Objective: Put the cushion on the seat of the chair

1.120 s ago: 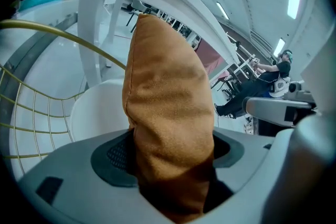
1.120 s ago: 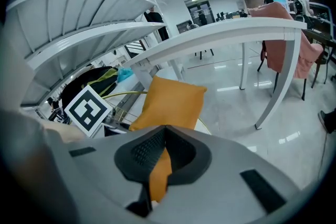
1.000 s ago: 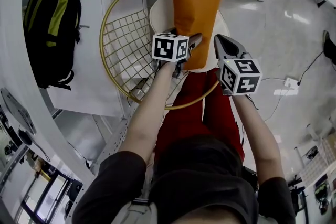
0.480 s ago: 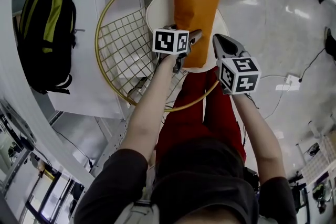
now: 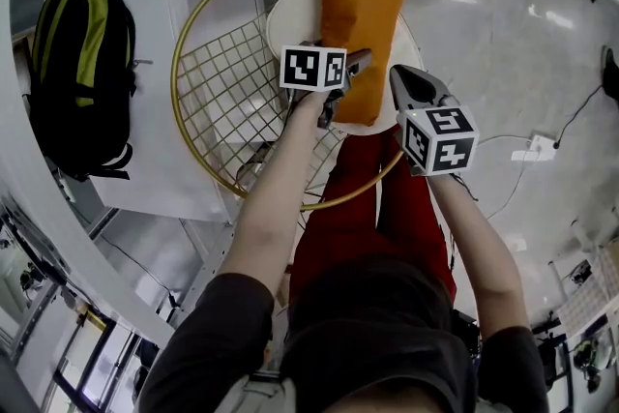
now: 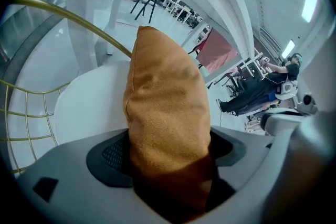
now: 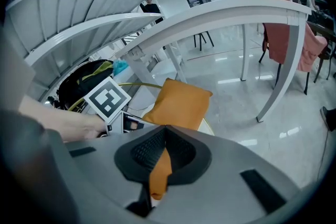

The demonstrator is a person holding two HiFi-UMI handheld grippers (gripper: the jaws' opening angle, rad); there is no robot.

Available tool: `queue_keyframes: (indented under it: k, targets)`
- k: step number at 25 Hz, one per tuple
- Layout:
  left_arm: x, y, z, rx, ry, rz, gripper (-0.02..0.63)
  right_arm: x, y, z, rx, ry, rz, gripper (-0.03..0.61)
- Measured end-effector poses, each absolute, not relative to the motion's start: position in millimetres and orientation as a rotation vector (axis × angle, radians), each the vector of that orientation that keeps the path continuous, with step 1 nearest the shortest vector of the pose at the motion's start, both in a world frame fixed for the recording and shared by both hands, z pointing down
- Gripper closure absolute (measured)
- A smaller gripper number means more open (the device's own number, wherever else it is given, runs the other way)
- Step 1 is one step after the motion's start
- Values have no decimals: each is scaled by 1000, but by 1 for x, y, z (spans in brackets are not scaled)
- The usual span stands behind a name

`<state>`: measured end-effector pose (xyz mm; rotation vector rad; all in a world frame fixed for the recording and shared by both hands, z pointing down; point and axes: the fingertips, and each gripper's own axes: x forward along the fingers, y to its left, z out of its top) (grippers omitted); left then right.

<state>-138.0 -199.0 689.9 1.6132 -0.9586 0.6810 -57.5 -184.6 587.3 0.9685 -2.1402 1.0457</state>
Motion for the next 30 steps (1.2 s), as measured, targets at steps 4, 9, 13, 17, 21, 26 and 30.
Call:
queue_keyframes:
  k: [4, 9, 13, 17, 21, 26, 30]
  targets:
    - [-139, -200, 692, 1616, -933, 650, 168, -60, -182, 590, 948, -2141, 1052, 563]
    - [-140, -201, 693, 1626, -917, 631, 155, -61, -183, 592, 945, -2135, 1058, 563]
    - [-141, -202, 692, 1626, -920, 639, 143, -63, -184, 591, 943, -2139, 1049, 561]
    - [-142, -203, 688, 1640, -949, 668, 138, -66, -184, 586, 947, -2146, 1044, 562]
    - [-143, -205, 681, 1662, -991, 693, 138, -69, -184, 579, 953, -2157, 1039, 561]
    - [-149, -208, 672, 1714, -1032, 753, 137, -70, -183, 573, 969, -2164, 1030, 563]
    - [-157, -213, 666, 1723, -1069, 744, 138, -71, -181, 570, 967, -2169, 1025, 562]
